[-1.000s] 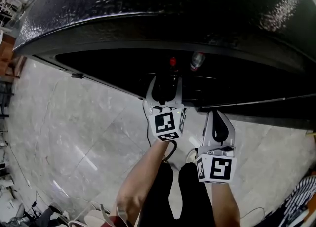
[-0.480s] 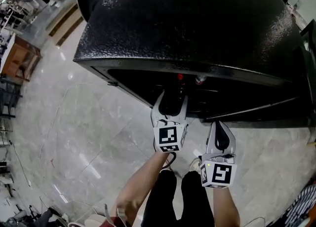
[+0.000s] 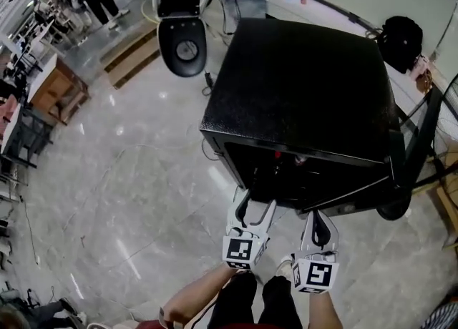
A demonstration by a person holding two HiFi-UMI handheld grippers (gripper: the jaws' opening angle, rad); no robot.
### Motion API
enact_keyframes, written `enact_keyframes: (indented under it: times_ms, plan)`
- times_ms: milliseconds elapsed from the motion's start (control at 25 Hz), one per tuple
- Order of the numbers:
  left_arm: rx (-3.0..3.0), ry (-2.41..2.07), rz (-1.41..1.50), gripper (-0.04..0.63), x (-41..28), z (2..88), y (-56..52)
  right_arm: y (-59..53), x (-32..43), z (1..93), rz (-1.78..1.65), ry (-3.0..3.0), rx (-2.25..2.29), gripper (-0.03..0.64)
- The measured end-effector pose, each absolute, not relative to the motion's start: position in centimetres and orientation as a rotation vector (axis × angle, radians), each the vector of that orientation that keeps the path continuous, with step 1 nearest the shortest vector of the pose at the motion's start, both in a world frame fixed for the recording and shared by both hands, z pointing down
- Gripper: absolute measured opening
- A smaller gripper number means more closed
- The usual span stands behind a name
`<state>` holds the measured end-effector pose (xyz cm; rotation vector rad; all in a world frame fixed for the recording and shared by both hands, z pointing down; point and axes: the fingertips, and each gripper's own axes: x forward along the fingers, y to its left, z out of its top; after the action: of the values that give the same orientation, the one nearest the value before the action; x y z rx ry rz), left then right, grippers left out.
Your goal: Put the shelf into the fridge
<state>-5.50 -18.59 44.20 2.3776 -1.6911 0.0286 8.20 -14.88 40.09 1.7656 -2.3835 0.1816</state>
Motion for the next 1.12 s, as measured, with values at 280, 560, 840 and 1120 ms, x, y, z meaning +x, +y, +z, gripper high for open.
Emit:
enact_keyframes:
  times_ms: [280, 560, 840, 1120]
  plan:
    - [2.313, -1.889, 0.060, 0.247, -10.9, 36.5, -12.6, -13.7, 6.3, 32.7, 0.076, -2.536, 1.702, -0.005]
    - [2.220, -1.978, 0.035, 0.247, -13.4, 29.0, -7.8, -10.6, 6.4, 26.3, 0.049, -2.607, 1.687, -0.005]
    - [2.228, -2.132, -0.084, 0.247, -16.8, 20.5, -7.0, -11.0, 4.0, 19.9, -0.092, -2.720, 1.610, -0.005]
    - [2.297, -2.226, -0.085, 0.247, -18.2, 14.3, -5.8, -10.3, 2.6, 13.6, -0.220, -2.805, 1.556, -0.005]
